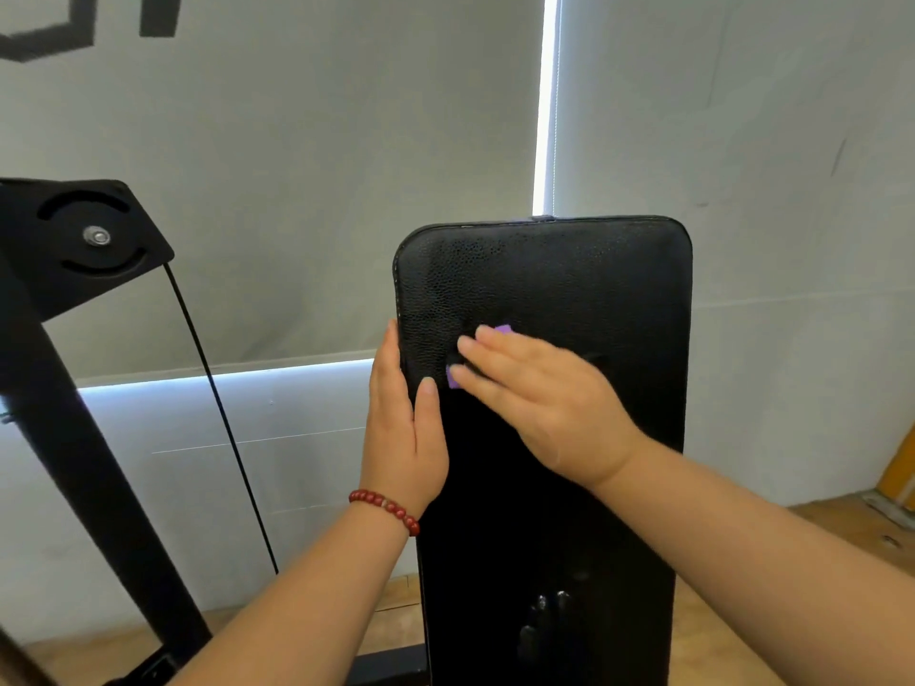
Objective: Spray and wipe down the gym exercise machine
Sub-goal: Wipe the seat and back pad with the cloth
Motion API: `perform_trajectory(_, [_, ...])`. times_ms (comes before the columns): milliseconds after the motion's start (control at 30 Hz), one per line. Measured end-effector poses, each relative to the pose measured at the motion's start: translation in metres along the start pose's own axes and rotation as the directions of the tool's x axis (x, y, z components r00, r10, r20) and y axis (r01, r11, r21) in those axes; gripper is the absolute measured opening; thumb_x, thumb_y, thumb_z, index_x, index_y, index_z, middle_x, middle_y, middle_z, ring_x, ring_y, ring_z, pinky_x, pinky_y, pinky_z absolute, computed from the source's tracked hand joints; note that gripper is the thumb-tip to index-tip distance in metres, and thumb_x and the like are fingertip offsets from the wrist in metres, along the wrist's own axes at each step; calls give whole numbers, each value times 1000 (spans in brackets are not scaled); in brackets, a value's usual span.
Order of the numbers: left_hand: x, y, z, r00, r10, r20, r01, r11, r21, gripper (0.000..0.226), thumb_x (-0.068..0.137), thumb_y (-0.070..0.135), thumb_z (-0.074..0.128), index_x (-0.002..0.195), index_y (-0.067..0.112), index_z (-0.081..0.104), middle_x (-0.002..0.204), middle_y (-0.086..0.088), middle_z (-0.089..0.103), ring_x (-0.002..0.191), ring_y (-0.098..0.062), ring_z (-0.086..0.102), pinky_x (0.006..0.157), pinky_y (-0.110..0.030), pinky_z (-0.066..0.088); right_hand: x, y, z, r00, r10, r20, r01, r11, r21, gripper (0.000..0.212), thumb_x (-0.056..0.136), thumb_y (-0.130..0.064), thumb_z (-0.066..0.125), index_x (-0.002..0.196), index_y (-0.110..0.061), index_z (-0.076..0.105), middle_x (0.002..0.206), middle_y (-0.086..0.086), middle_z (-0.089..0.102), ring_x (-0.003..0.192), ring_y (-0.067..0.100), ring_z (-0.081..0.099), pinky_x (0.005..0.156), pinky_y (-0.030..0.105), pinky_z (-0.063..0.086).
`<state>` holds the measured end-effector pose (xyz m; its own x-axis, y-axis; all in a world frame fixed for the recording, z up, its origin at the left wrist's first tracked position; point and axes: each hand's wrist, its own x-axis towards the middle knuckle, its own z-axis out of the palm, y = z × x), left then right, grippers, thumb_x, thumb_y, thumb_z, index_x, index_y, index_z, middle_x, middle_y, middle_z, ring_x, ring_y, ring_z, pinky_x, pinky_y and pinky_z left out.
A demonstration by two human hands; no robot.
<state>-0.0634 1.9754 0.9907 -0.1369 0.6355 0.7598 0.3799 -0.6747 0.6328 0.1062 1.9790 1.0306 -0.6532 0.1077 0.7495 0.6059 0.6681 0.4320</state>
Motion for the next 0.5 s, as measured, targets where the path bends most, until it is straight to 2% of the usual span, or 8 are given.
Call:
perform_trajectory(67, [1, 0, 0, 999, -34, -1, 34, 997, -63, 54, 95, 35, 31, 146, 25, 18, 154, 4, 30, 141, 0, 29, 114, -15, 22, 21, 15, -4, 999, 23, -41, -25, 999, -48, 38, 103, -11, 35, 124, -3, 65, 134, 17, 58, 128, 33, 53, 106, 40, 43])
perform_trajectory(133, [1, 2, 1, 992, -124, 19, 125, 983, -135, 51, 96, 31, 32, 145, 30, 18, 150, 18, 28, 136, 13, 27, 111, -9, 22, 41, 21, -4, 991, 83, -102, -94, 989, -111, 34, 98, -3, 43, 123, -4, 66, 132, 16, 60, 126, 32, 55, 104, 37, 42])
perform_trajectory(200, [1, -1, -1, 988, -142, 54, 149, 975, -167, 51, 96, 28, 31, 145, 34, 19, 149, 24, 28, 137, 13, 26, 111, -10, 22, 38, 12, 1, 990, 91, -105, -102, 989, -105, 34, 96, -1, 46, 124, -3, 65, 133, 17, 59, 127, 33, 53, 109, 37, 39])
perform_trajectory(300, [2, -8, -3, 991, -106, 76, 121, 970, -212, 52, 97, 35, 31, 148, 28, 22, 154, 12, 31, 142, -1, 28, 117, -22, 22, 12, 4, -1, 995, -69, 68, 72, 996, -53, 36, 104, -11, 36, 129, -2, 60, 137, 17, 55, 132, 31, 48, 116, 41, 33])
perform_trajectory(367, [1, -10, -3, 992, -103, 75, 117, 967, -226, 54, 96, 38, 29, 149, 25, 23, 155, 8, 32, 143, -4, 28, 117, -25, 23, 11, 11, -11, 965, -195, 178, 204, 978, -35, 40, 105, -14, 32, 129, -1, 61, 137, 17, 56, 132, 32, 49, 114, 43, 35])
perform_trajectory(433, [1, -9, -3, 992, -110, 66, 123, 966, -226, 52, 98, 32, 28, 149, 23, 25, 154, 8, 33, 142, -2, 29, 118, -25, 22, 28, 22, -15, 956, -235, 175, 251, 965, -75, 37, 103, -11, 36, 125, 0, 63, 133, 18, 59, 128, 35, 52, 111, 44, 38])
perform_trajectory(500, [0, -9, -3, 989, -128, 73, 142, 961, -239, 52, 100, 25, 27, 152, 18, 26, 155, 7, 32, 143, -1, 28, 120, -29, 22, 51, 28, -12, 983, -166, 82, 177, 974, -142, 33, 99, -5, 43, 123, 0, 65, 131, 18, 60, 126, 37, 54, 108, 43, 41])
